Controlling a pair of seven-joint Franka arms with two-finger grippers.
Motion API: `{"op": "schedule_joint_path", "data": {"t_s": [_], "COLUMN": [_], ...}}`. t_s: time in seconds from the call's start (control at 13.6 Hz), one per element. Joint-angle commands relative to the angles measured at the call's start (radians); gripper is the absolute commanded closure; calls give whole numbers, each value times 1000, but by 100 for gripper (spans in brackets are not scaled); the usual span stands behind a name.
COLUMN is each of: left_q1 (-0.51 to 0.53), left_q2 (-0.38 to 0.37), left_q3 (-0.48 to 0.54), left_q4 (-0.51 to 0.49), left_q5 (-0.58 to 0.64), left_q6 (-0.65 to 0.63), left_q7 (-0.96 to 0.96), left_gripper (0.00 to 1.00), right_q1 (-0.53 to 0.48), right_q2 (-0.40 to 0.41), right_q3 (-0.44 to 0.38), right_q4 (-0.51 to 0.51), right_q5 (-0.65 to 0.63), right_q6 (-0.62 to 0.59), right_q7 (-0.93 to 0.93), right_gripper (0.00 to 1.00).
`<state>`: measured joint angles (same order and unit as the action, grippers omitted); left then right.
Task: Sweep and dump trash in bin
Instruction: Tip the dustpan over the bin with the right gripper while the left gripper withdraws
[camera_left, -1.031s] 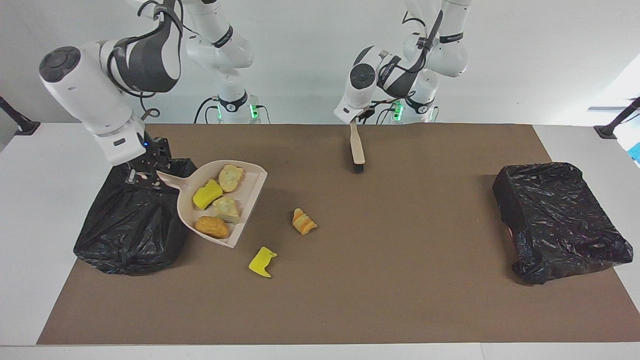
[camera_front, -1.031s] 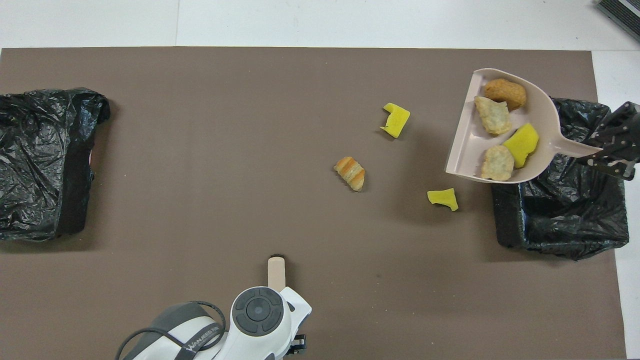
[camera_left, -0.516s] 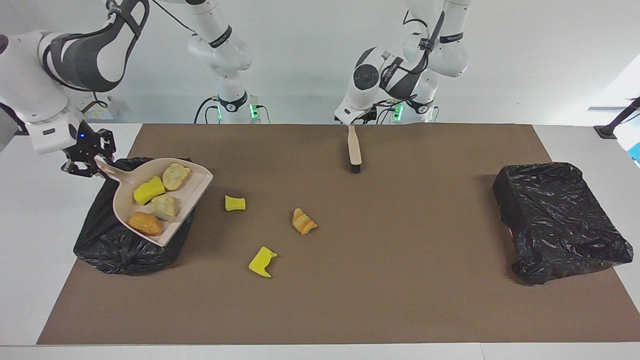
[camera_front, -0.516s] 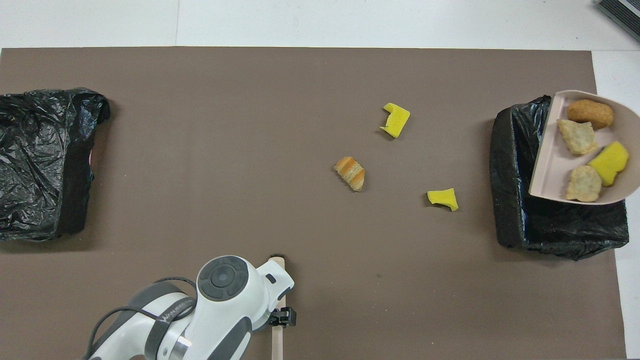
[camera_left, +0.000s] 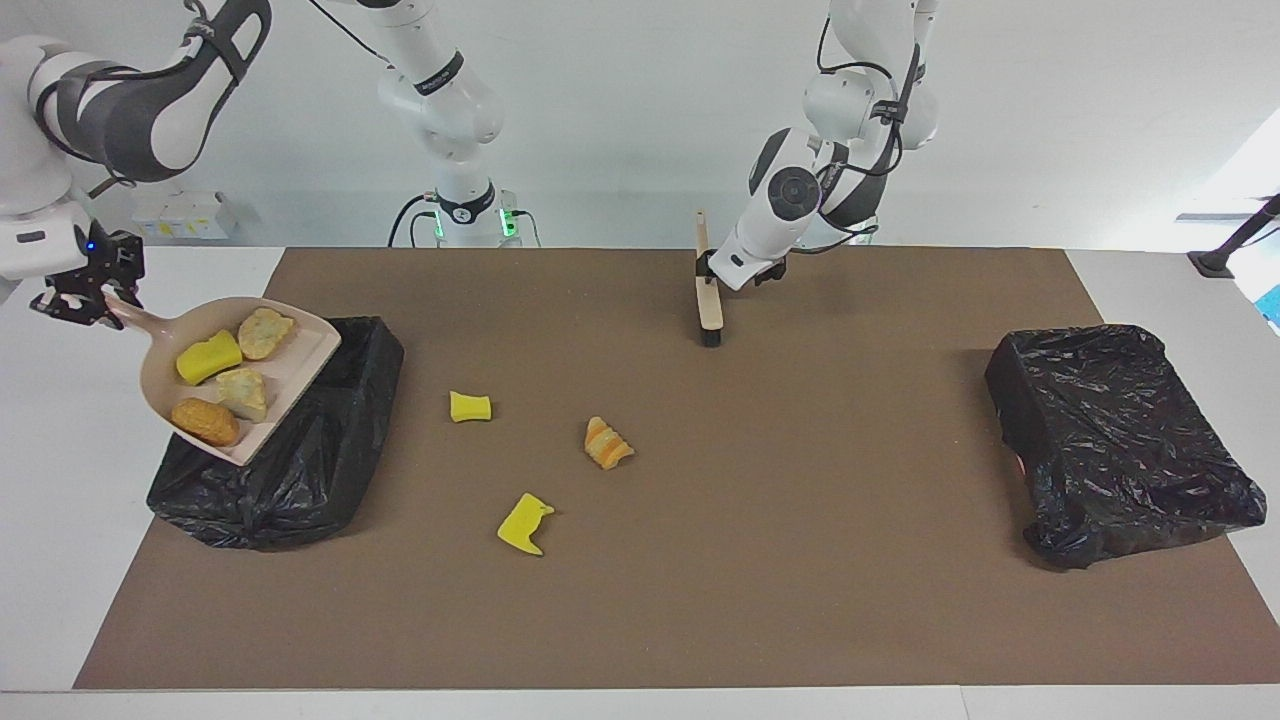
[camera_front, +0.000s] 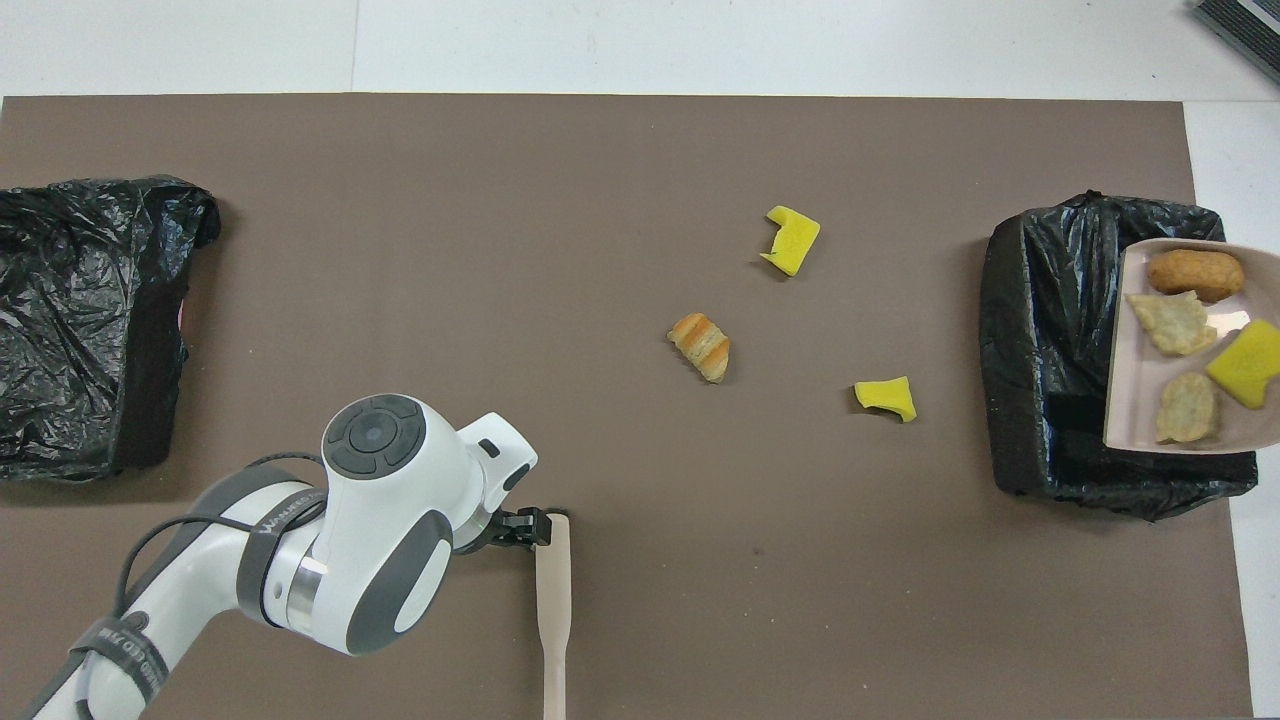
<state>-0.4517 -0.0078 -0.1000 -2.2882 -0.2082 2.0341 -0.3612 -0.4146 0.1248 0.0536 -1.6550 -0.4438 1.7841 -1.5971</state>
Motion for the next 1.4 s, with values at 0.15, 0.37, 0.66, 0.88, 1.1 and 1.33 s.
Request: {"op": "schedule_joint_path", "data": {"t_s": [0.15, 0.37, 0.66, 0.88, 1.1, 1.33], "left_q1": [123, 209, 293, 306, 352, 370], "left_q2": [38, 35, 17, 14, 0, -20], "left_q3": [-9, -6, -4, -1, -1, 0], "left_q4": [99, 169, 286, 462, 539, 595], "left_q5": [87, 133, 159, 211, 231, 231], "left_q6": [-15, -49, -141, -326, -390, -448], "left_q7": [79, 157, 231, 281, 320, 372], "left_gripper": [0, 0, 0, 0, 0, 0], "right_q1": [89, 181, 233, 234, 223, 232], "right_q2": [-120, -142, -169, -198, -205, -217], "right_q3": [6, 6, 9, 8, 9, 8], "right_q4": [-185, -212, -195, -184, -184, -248], "right_q5": [-240, -375, -490, -503, -481, -472], "right_q6": [27, -34, -55, -55, -48, 0], "right_q7": [272, 442, 436, 333, 243, 264], "right_gripper": [100, 100, 100, 100, 100, 100]}}
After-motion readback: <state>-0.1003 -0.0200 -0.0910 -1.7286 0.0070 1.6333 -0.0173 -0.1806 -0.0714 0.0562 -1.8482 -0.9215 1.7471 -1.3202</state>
